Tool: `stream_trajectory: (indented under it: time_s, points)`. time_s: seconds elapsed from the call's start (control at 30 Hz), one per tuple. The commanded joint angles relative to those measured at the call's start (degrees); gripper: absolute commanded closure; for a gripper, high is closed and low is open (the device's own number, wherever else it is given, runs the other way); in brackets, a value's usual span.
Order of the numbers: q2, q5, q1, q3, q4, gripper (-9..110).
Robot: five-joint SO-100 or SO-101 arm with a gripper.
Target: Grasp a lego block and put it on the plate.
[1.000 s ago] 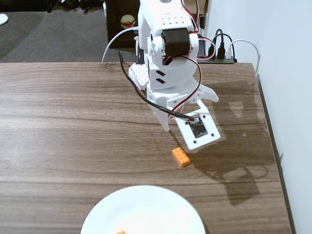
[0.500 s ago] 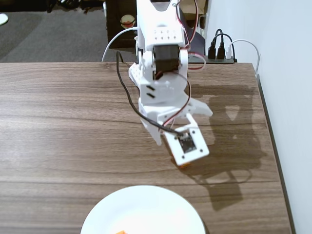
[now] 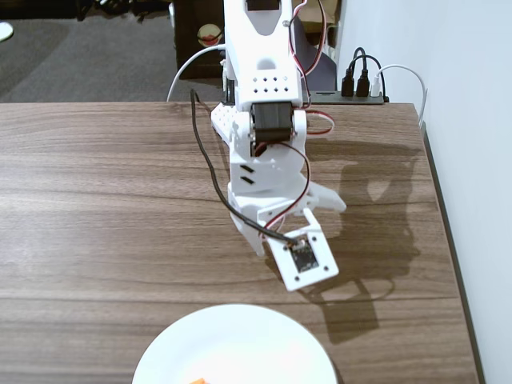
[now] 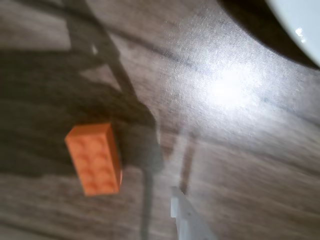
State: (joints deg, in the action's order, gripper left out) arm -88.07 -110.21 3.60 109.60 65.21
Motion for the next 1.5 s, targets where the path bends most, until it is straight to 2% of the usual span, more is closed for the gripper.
stream_trajectory:
  time_s: [0.0, 0.87, 1.0, 1.1, 1.47]
  points:
    - [0.0, 0.79, 0.35, 0.0, -1.76, 46]
    - [1.58, 4.39, 2.81, -0.09, -4.66, 55]
    - [1.85, 4.57, 2.9, -0.09, -4.75, 62]
    - [2.2, 5.36, 3.08, 0.0, -4.92, 72]
    - [2.02, 6.33, 3.16, 0.09, -4.92, 79]
